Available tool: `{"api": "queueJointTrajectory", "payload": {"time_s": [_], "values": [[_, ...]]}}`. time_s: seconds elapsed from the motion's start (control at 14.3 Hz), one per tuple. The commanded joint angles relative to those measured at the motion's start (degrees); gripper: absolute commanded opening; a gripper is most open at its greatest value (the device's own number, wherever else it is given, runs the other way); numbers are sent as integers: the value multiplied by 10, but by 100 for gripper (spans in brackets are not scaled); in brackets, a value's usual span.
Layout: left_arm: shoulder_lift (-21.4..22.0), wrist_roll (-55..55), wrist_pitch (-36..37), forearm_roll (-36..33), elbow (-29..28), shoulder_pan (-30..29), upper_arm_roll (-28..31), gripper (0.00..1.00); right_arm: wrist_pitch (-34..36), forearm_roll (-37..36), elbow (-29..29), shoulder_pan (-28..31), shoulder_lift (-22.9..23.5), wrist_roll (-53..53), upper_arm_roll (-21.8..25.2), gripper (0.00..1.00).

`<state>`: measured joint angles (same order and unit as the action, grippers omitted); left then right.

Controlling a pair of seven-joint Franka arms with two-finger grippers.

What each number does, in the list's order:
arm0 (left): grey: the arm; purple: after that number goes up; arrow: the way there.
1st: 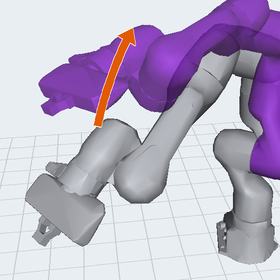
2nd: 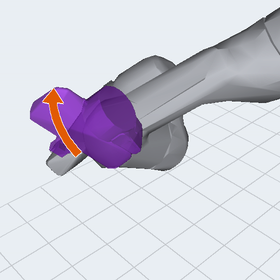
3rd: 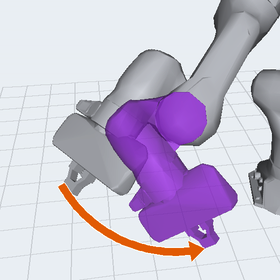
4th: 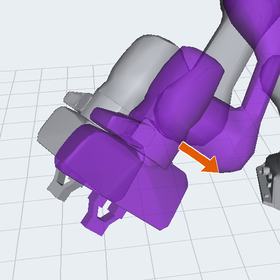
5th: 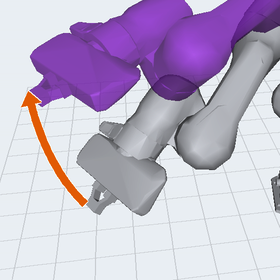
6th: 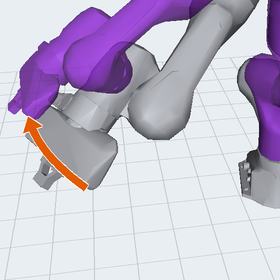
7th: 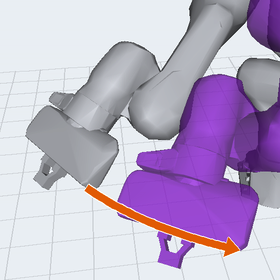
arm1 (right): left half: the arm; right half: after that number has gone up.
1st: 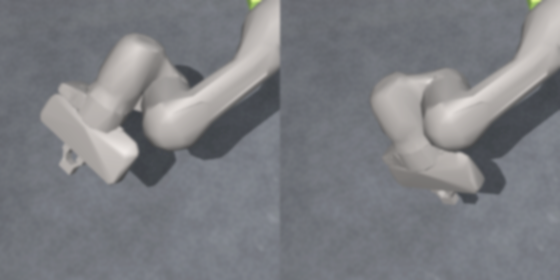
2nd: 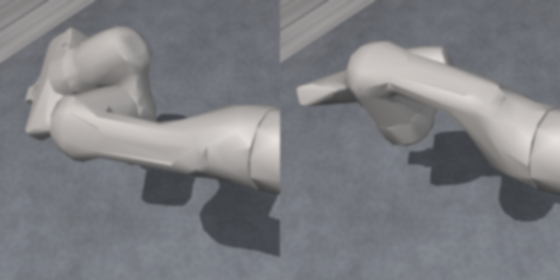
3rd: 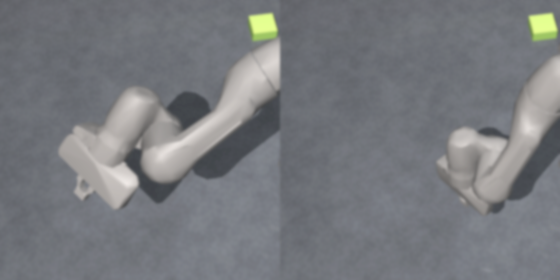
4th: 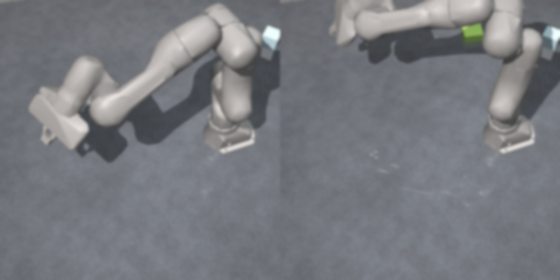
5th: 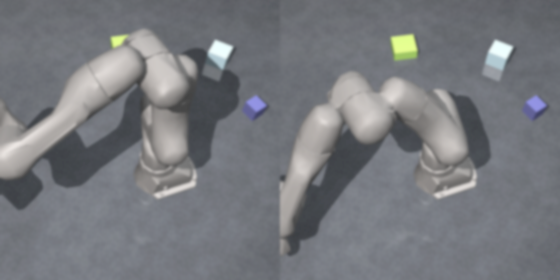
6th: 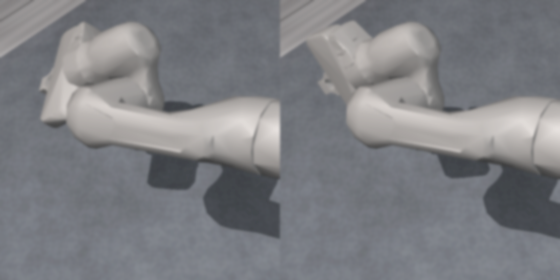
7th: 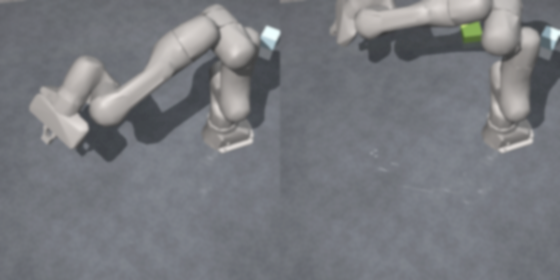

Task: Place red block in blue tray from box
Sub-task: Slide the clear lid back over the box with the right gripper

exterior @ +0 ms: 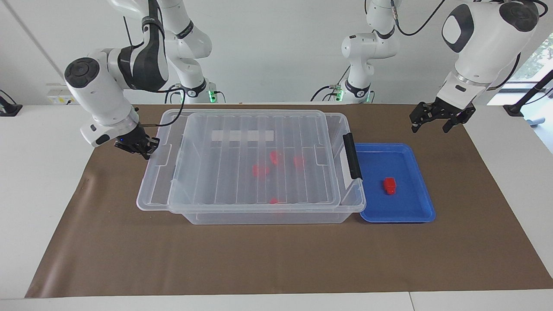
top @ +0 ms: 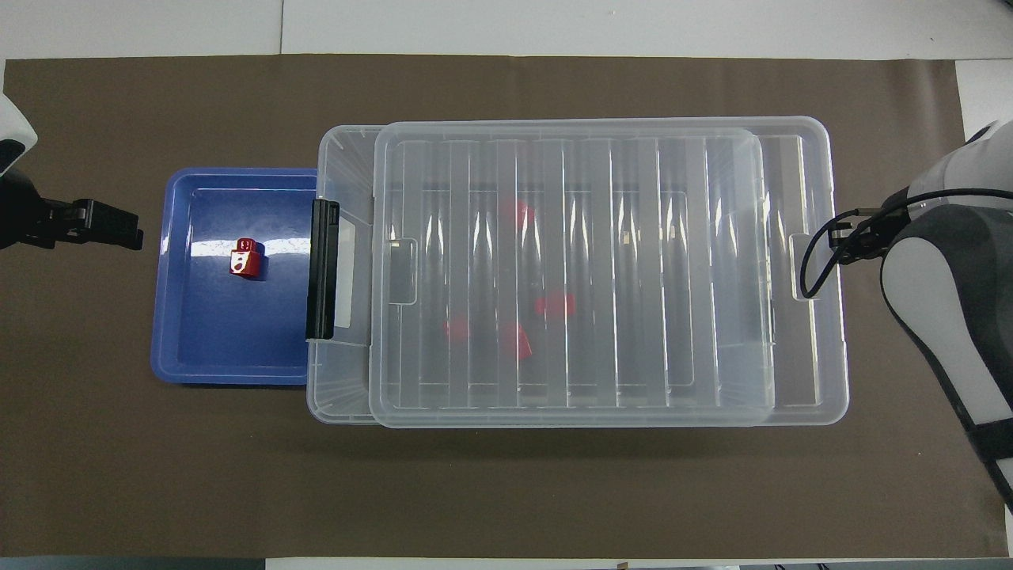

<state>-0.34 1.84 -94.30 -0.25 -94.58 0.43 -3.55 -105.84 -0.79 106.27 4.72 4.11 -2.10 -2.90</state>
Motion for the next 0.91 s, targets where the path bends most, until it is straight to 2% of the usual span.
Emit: {"api": "queueJointTrajectory", "payload": {"time_s": [0.0,0.84], "values": [[7,1,11,8,-1,-1,2,100,-7,2,15,3,-13,-26,-16,0],[7,1,11,8,-1,-2,2,100,-6,2,15,3,-13,-91,-54,0]]}}
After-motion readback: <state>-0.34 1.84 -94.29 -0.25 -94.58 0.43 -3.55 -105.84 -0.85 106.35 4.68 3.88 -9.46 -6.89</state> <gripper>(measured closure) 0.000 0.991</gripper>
